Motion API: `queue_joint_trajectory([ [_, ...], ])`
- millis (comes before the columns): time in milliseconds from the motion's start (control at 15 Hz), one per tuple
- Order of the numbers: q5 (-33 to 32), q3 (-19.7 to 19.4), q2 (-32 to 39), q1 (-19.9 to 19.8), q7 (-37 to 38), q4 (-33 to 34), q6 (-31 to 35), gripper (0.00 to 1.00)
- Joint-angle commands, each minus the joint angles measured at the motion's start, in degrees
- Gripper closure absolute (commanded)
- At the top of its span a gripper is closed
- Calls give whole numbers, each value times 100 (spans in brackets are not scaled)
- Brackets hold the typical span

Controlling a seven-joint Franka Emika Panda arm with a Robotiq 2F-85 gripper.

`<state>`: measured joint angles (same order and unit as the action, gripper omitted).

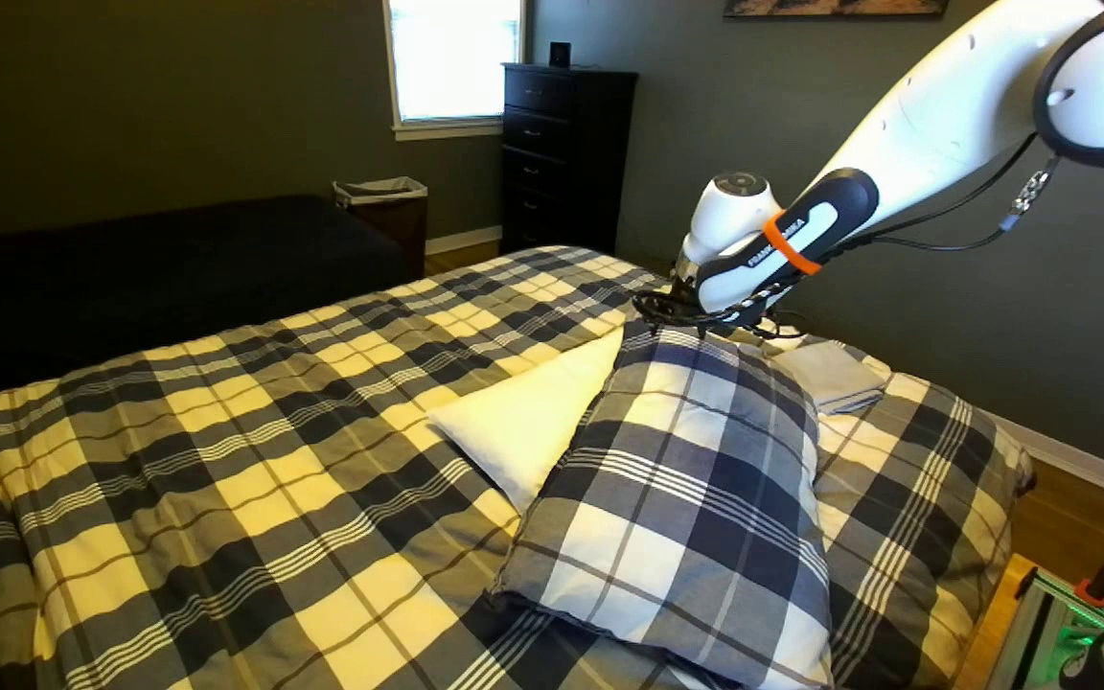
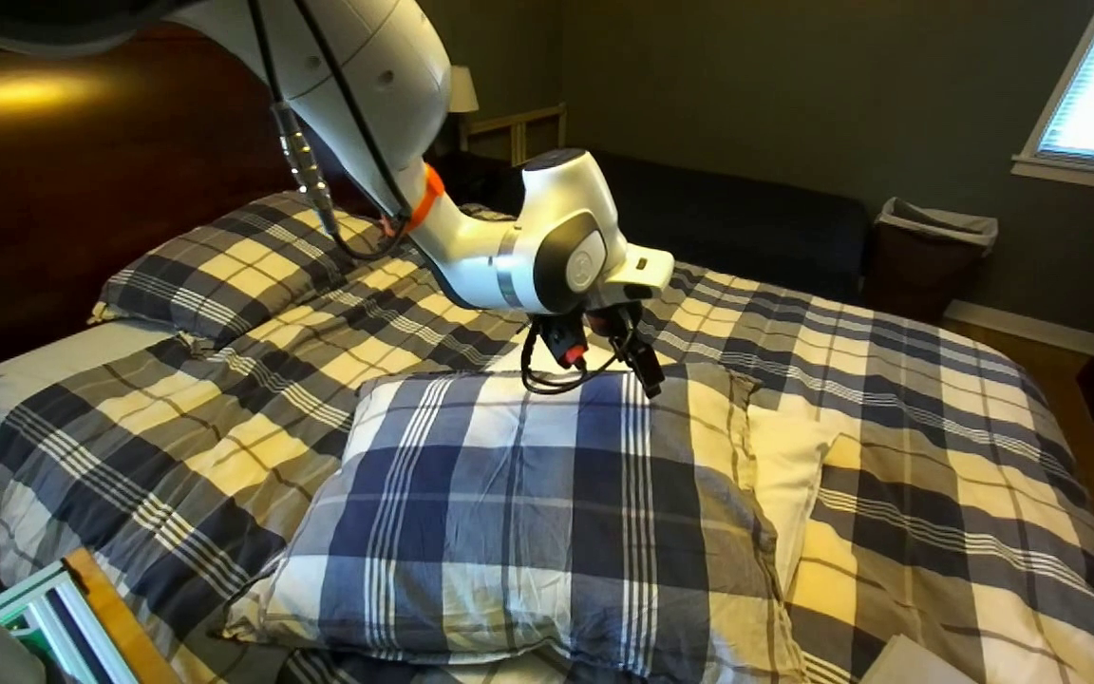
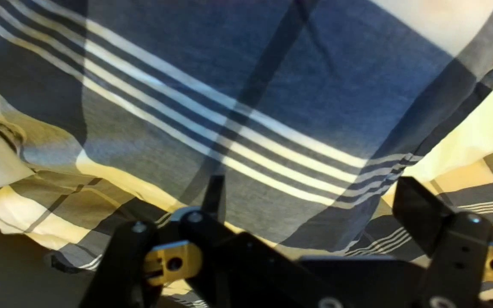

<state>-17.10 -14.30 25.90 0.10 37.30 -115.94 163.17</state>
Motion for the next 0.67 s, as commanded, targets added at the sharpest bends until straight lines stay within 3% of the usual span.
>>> queue_joint_trajectory([
  [0,187,-330,713,355,-91,718,-222,0],
  [333,403,-359,1325,464,-174,1382,-737,0],
  [400,393,-384,1421,487,-156,1487,-822,25],
  [467,376,-422,1497,515,-113,1585,-928,28],
  [600,345,-488,1548,548,-54,1706,-1169,42],
])
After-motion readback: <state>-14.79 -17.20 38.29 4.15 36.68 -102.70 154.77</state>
